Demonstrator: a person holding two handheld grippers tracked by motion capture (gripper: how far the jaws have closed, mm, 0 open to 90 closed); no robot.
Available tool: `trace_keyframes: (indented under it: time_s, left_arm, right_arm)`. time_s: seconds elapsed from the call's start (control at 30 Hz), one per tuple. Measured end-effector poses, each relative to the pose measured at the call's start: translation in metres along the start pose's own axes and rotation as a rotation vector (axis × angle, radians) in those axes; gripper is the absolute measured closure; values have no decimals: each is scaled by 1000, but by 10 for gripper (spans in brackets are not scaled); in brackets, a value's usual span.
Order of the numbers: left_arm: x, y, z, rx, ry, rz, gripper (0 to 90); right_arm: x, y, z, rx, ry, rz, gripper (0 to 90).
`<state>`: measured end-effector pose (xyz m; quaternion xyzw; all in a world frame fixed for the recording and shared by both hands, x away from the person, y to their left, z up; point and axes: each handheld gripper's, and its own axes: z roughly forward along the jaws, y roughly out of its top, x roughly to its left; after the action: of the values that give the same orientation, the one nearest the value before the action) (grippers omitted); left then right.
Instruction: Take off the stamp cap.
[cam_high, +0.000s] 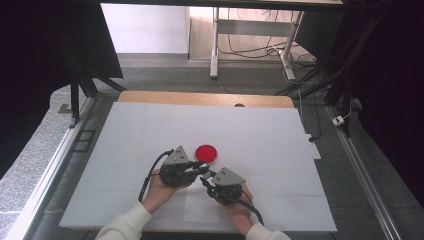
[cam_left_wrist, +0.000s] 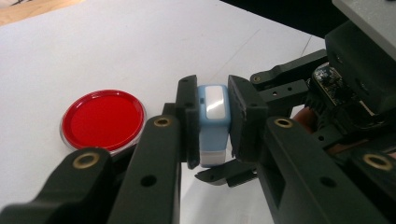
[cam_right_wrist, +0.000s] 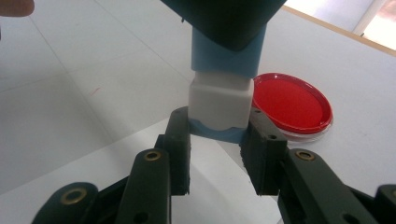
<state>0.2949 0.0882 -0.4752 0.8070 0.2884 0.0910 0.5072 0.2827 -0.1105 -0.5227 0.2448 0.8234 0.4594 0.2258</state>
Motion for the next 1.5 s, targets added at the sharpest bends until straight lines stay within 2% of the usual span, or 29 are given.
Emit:
trace_keyframes:
  time_s: [0.33, 0.63, 0.8, 1.07, 1.2, 1.4, 1.5]
  left_arm:
    - [0, 0, 0, -2, 3, 0, 749]
    - [1, 0, 0, 2, 3, -6, 748]
    - [1, 0, -1, -3, 3, -13, 747]
    - [1, 0, -1, -11, 4, -14, 745]
    - [1, 0, -1, -7, 5, -15, 746]
    - [2, 0, -2, -9, 2, -20, 748]
    - [2, 0, -2, -10, 3, -19, 747]
  right_arm:
    - [0, 0, -1, -5, -7, 3, 640]
    - [-1, 0, 0, 9, -1, -19, 641]
    - [1, -1, 0, -5, -10, 11, 641]
    - [2, -1, -1, -15, -22, 21, 642]
    - [2, -1, -2, -6, -19, 8, 643]
    - [1, 0, -1, 14, -32, -49, 644]
    - [1, 0, -1, 13, -32, -47, 643]
